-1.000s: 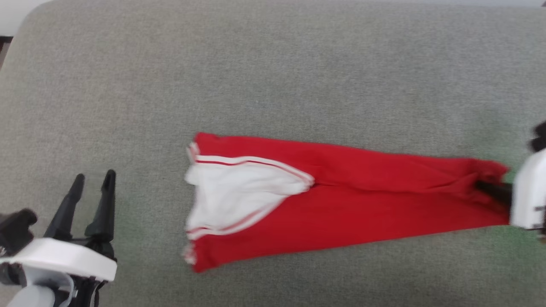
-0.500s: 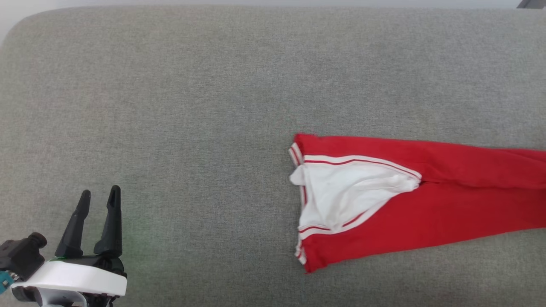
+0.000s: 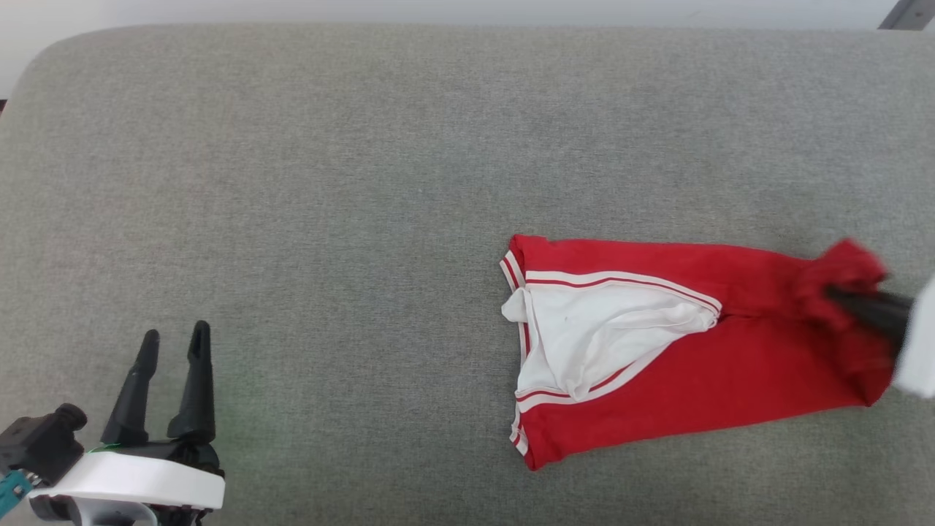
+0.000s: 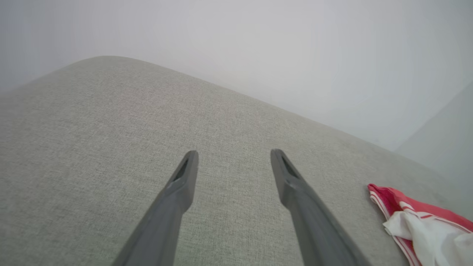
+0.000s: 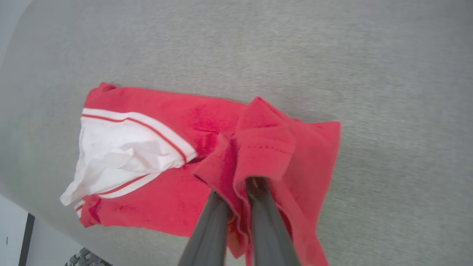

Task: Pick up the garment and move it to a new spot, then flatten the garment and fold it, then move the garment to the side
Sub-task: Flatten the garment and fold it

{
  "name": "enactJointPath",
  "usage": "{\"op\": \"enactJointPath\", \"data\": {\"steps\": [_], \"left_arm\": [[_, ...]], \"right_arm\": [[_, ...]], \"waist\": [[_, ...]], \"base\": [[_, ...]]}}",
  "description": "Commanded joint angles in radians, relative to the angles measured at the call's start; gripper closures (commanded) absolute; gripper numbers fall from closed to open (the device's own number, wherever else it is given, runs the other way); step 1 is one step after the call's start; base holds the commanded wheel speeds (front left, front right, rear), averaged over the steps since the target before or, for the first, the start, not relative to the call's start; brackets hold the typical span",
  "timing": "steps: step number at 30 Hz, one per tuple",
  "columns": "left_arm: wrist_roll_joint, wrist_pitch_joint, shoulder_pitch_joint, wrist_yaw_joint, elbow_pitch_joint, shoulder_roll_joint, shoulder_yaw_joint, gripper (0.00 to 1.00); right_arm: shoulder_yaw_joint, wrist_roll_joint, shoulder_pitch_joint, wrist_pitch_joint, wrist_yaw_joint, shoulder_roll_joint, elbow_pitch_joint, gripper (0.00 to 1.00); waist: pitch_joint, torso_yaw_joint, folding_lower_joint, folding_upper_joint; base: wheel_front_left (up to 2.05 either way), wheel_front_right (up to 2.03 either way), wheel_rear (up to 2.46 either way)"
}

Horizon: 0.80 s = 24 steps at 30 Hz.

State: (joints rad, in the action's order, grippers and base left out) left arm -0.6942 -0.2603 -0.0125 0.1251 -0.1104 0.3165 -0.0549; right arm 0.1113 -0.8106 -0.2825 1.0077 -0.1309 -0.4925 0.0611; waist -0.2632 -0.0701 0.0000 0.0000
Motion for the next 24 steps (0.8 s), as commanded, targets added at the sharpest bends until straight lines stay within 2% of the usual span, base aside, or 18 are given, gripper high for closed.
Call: {"op": "enactJointPath", "data": {"steps": [1, 7, 17, 18, 19, 20, 24], "left_arm": [[-0.005, -0.006, 0.005, 0.005, 0.006, 0.000, -0.005, 0.00], [-0.018, -0.006, -0.016, 0.005, 0.007, 0.005, -0.034, 0.00], [-0.033, -0.006, -0.037, 0.005, -0.002, 0.001, -0.065, 0.00], [-0.034, -0.006, -0.037, 0.005, -0.002, 0.001, -0.066, 0.00], [-0.034, -0.006, -0.036, 0.005, -0.003, 0.001, -0.068, 0.00], [-0.036, -0.006, -0.035, 0.005, -0.004, 0.001, -0.070, 0.00], [-0.043, -0.006, -0.022, 0.005, -0.008, 0.005, -0.072, 0.00]], "right_arm": [[-0.031, 0.001, 0.014, 0.007, 0.000, 0.023, 0.032, 1.00], [-0.181, 0.026, -0.008, 0.025, 0.000, 0.091, 0.102, 1.00], [-0.346, 0.068, -0.081, -0.043, 0.000, 0.141, 0.012, 1.00], [-0.358, 0.074, -0.088, -0.051, 0.000, 0.144, -0.001, 0.80], [-0.369, 0.079, -0.097, -0.064, 0.000, 0.144, -0.009, 0.49], [-0.377, 0.079, -0.105, -0.075, 0.000, 0.145, -0.016, 0.00], [-0.387, 0.061, -0.113, -0.089, 0.000, 0.133, -0.014, 0.00]], "waist": [[0.000, -0.006, 0.0000, 0.0000], [-0.003, -0.039, 0.0000, 0.0000], [0.000, -0.096, 0.0000, 0.0000], [0.001, -0.098, 0.0000, 0.0000], [0.003, -0.101, 0.0000, 0.0000], [0.005, -0.104, 0.0000, 0.0000], [0.018, -0.104, 0.0000, 0.0000]], "base": [[0.00, 0.00, 0.00], [0.00, 0.00, 0.00], [0.00, 0.00, 0.00], [0.00, 0.00, 0.00], [0.00, 0.00, 0.00], [0.00, 0.00, 0.00], [0.00, 0.00, 0.00]]}}
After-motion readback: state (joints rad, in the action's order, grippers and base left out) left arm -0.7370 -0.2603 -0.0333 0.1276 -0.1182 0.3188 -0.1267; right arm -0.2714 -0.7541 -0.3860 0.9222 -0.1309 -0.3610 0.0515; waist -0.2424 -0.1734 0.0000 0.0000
